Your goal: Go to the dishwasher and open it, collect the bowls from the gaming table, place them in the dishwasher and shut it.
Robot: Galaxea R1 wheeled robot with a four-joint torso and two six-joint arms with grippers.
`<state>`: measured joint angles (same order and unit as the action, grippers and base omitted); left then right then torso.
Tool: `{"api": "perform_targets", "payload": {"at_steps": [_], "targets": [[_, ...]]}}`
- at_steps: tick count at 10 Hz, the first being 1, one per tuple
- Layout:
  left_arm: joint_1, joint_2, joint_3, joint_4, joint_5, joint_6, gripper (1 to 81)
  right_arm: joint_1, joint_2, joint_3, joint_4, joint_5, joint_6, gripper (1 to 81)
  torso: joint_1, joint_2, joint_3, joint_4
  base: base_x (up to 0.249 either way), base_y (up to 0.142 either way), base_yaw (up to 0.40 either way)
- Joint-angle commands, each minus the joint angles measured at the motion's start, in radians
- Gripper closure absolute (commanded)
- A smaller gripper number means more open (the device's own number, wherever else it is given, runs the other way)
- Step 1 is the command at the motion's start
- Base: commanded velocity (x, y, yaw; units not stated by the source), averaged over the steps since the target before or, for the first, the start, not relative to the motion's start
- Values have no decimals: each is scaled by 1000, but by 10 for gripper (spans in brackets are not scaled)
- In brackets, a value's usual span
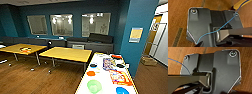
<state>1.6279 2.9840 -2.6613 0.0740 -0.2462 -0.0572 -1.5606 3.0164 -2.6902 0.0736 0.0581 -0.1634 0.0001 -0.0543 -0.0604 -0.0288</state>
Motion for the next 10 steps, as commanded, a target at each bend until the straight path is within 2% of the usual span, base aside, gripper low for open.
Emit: {"api": "perform_targets", "payload": {"at_steps": [1,6,10], "targets": [[-35,-3,4,4,44,-1,10,49,-3,3,0,-53,-1,10,0,0,0,0,0,0,-400],[-35,-3,7,4,45,-4,10,49,-6,3,2,-53,-1,10,0,0,0,0,0,0,-371],[-35,0,7,4,44,-4,10,49,-12,3,6,-53,-1,10,0,0,0,0,0,-16,0]]}}
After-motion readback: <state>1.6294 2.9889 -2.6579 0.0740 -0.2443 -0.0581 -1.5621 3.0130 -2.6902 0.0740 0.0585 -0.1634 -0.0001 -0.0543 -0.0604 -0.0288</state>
